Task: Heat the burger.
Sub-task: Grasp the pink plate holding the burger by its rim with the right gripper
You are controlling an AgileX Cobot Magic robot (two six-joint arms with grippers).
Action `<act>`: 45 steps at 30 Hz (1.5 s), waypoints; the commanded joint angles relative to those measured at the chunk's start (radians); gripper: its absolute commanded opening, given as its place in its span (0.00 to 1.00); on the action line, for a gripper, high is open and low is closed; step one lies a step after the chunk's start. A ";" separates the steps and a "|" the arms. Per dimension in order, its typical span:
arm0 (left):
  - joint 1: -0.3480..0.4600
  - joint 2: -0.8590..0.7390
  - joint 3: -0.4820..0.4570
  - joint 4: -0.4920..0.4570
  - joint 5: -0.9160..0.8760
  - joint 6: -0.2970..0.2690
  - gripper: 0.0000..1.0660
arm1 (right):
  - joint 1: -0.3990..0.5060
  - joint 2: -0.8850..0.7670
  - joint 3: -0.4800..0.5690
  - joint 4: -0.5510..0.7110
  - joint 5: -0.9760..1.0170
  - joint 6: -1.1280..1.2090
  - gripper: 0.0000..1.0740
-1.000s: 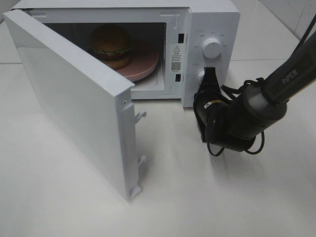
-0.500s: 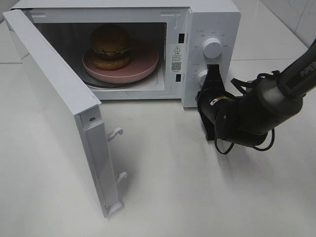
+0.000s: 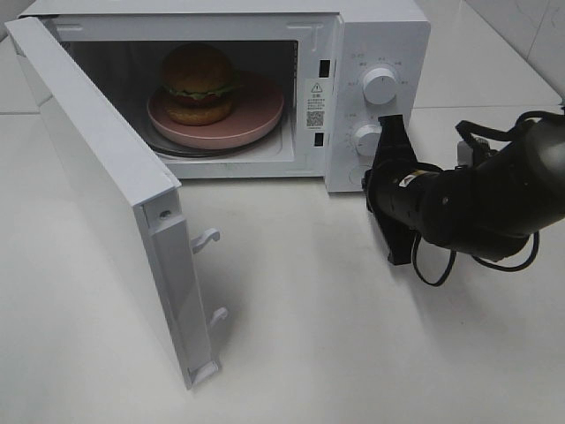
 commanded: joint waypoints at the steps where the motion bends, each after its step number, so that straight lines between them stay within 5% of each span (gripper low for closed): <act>1: 0.001 -0.020 0.004 -0.006 -0.014 -0.007 0.94 | -0.006 -0.049 0.012 -0.014 0.080 -0.068 0.00; 14: 0.001 -0.020 0.004 -0.006 -0.014 -0.007 0.94 | -0.009 -0.223 0.011 0.012 0.464 -0.663 0.01; 23: 0.001 -0.020 0.004 -0.006 -0.014 -0.007 0.94 | -0.097 -0.255 -0.069 -0.025 0.810 -1.018 0.01; 33: 0.001 -0.020 0.004 -0.006 -0.014 -0.007 0.94 | -0.112 -0.255 -0.275 -0.387 1.230 -1.230 0.02; 41: 0.001 -0.020 0.004 -0.006 -0.014 -0.007 0.94 | -0.112 -0.255 -0.348 -0.469 1.370 -1.416 0.03; 45: 0.001 -0.020 0.004 -0.006 -0.014 -0.007 0.94 | -0.110 -0.255 -0.387 -0.469 1.457 -1.705 0.03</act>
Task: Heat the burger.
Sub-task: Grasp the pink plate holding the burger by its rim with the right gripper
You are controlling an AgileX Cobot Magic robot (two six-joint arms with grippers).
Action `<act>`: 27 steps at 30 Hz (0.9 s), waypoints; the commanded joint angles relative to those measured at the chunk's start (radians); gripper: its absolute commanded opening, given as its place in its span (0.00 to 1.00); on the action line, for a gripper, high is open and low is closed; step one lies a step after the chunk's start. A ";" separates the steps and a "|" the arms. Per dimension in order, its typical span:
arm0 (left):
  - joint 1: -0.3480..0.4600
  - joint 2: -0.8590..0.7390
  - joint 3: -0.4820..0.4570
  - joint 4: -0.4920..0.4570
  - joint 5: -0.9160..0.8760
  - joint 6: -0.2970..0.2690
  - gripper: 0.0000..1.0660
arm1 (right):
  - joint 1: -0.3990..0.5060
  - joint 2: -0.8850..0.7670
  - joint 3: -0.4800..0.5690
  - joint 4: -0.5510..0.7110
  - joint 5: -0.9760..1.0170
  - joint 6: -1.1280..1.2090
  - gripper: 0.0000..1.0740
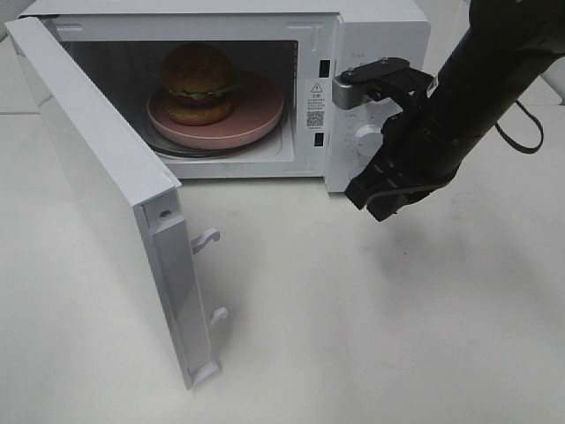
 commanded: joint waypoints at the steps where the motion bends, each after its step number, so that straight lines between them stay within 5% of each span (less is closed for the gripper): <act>1: 0.001 -0.020 0.004 -0.006 -0.014 -0.007 0.94 | -0.004 -0.011 -0.030 -0.005 0.084 -0.281 0.03; 21: 0.001 -0.020 0.004 -0.006 -0.014 -0.007 0.94 | -0.004 -0.011 -0.054 -0.032 0.115 -1.177 0.07; 25: 0.001 -0.020 0.004 -0.006 -0.014 -0.007 0.94 | -0.004 -0.011 -0.054 -0.032 0.084 -1.290 0.14; 27: 0.001 -0.020 0.004 -0.006 -0.014 -0.007 0.94 | -0.004 -0.011 -0.054 -0.032 0.030 -1.313 0.26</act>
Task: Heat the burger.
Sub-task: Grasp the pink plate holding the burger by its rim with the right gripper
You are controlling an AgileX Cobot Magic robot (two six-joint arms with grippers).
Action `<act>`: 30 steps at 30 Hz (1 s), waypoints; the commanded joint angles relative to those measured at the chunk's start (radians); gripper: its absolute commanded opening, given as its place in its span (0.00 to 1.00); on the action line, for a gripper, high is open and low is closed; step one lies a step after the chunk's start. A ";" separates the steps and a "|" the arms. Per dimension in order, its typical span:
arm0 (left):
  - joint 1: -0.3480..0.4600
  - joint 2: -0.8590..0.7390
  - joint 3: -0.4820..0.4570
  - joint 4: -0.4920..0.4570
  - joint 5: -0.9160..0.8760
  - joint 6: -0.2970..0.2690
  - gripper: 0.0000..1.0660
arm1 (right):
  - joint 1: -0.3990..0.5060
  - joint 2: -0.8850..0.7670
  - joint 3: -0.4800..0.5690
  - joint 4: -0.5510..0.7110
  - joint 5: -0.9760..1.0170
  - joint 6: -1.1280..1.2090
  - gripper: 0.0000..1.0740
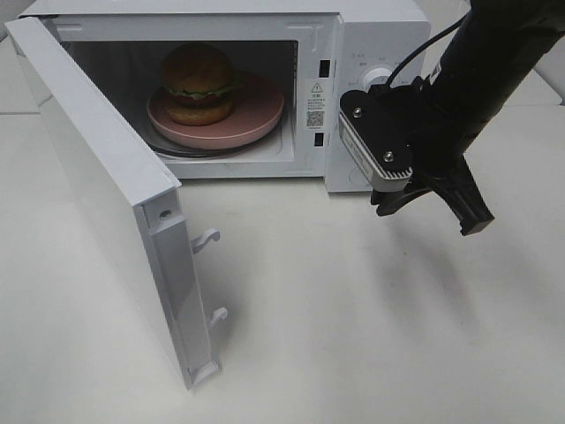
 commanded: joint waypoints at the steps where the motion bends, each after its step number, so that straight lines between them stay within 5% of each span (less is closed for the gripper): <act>1: 0.001 -0.020 0.004 -0.006 -0.014 -0.007 0.94 | -0.004 -0.011 -0.006 -0.003 -0.039 -0.044 0.26; 8: 0.001 -0.020 0.004 -0.006 -0.014 -0.007 0.94 | 0.070 -0.011 -0.006 -0.127 -0.166 0.031 0.67; 13: 0.001 -0.020 0.004 -0.006 -0.014 -0.007 0.94 | 0.112 -0.006 -0.006 -0.137 -0.253 0.206 0.83; 30: 0.001 -0.020 0.004 -0.006 -0.014 -0.007 0.94 | 0.207 0.166 -0.179 -0.229 -0.347 0.319 0.82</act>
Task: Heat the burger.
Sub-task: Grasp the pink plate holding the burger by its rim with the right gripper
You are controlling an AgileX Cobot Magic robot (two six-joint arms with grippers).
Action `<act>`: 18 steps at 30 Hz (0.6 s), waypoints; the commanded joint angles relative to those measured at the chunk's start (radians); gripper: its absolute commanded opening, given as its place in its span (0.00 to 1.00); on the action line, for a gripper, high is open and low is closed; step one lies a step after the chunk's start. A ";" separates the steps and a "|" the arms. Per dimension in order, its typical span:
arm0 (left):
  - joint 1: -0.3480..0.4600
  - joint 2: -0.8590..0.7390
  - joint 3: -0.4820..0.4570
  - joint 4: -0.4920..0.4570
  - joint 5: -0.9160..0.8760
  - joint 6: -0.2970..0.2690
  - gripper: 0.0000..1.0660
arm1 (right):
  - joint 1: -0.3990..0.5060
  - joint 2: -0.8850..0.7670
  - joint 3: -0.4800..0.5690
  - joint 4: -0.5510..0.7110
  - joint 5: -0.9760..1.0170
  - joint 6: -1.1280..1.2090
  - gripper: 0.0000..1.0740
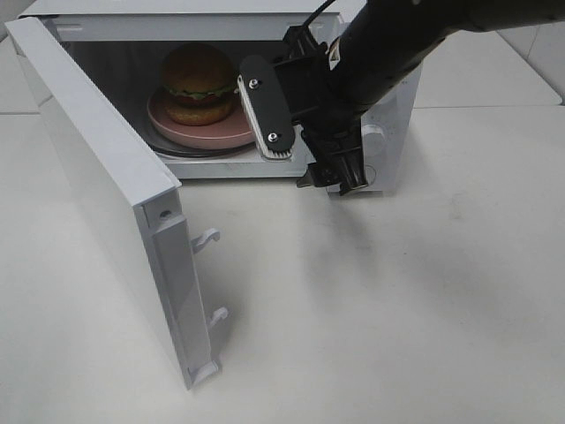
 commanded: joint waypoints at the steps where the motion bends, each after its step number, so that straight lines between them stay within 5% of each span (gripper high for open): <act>1: 0.001 -0.020 0.004 -0.006 -0.014 -0.007 0.94 | 0.011 0.038 -0.037 -0.005 -0.006 0.014 0.82; 18: 0.001 -0.020 0.004 -0.006 -0.014 -0.007 0.94 | 0.032 0.256 -0.272 -0.015 -0.035 0.115 0.79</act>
